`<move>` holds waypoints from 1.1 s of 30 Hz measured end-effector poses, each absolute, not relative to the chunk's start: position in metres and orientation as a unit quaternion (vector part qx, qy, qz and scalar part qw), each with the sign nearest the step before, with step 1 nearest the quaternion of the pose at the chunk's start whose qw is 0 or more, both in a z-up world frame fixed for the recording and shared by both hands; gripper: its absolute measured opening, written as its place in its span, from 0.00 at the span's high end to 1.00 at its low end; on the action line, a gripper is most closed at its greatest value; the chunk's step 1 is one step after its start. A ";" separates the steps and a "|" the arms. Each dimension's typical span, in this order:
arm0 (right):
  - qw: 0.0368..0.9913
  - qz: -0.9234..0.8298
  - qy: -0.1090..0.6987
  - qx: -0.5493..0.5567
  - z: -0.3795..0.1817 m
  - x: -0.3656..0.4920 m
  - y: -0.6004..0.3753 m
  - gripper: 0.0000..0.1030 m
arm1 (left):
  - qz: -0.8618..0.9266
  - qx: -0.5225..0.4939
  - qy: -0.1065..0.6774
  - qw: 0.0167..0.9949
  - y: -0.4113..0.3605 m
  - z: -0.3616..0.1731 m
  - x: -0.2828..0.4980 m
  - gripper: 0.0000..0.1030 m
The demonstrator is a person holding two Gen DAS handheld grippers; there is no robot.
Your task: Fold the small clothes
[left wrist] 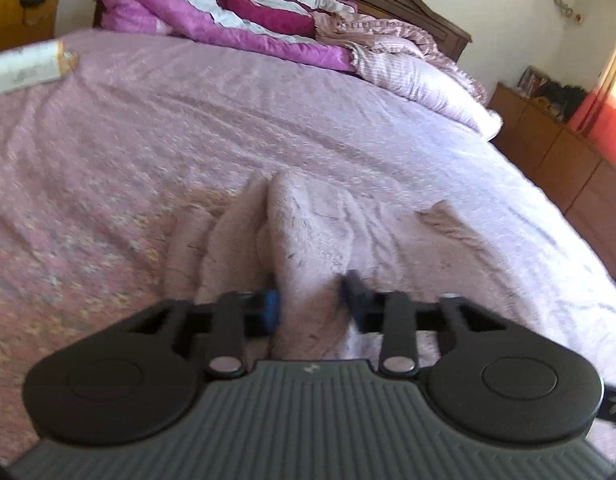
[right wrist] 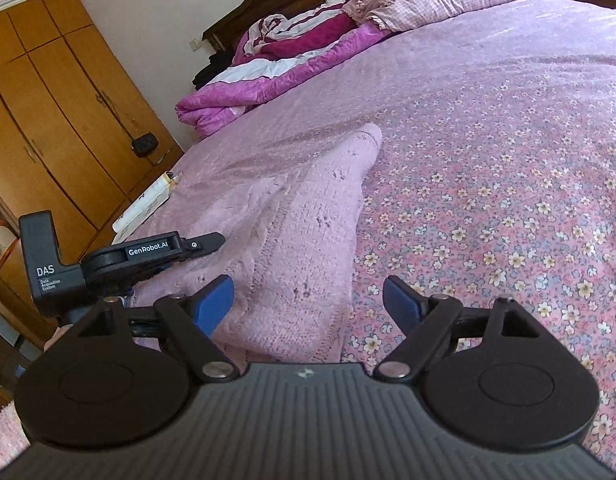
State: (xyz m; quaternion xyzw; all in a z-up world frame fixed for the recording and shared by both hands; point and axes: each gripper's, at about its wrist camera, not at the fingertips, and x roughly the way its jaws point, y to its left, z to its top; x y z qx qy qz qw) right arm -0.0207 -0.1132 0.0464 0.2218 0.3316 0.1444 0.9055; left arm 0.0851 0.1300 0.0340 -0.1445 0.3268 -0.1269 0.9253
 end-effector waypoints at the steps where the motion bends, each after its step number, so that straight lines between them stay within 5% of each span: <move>1: 0.905 0.143 0.332 0.223 0.046 -0.021 -0.113 0.16 | -0.128 -0.151 0.323 0.925 0.130 0.036 0.085 0.74; 8: 0.909 0.151 0.325 0.214 0.051 -0.019 -0.108 0.15 | -0.084 -0.150 0.252 0.952 0.150 0.075 0.044 0.85; 20: 0.898 0.165 0.348 0.215 0.039 -0.010 -0.092 0.15 | -0.039 -0.147 0.317 0.936 0.161 0.039 0.044 0.82; 23: 0.894 0.166 0.348 0.229 0.037 -0.007 -0.096 0.14 | -0.039 -0.164 0.324 0.931 0.167 0.043 0.045 0.65; 25: 0.889 0.169 0.352 0.237 0.035 -0.001 -0.098 0.14 | -0.035 -0.178 0.333 0.925 0.172 0.042 0.044 0.40; 33: 0.861 0.184 0.379 0.285 0.021 0.032 -0.099 0.11 | -0.067 -0.245 0.374 0.892 0.189 0.030 0.043 0.35</move>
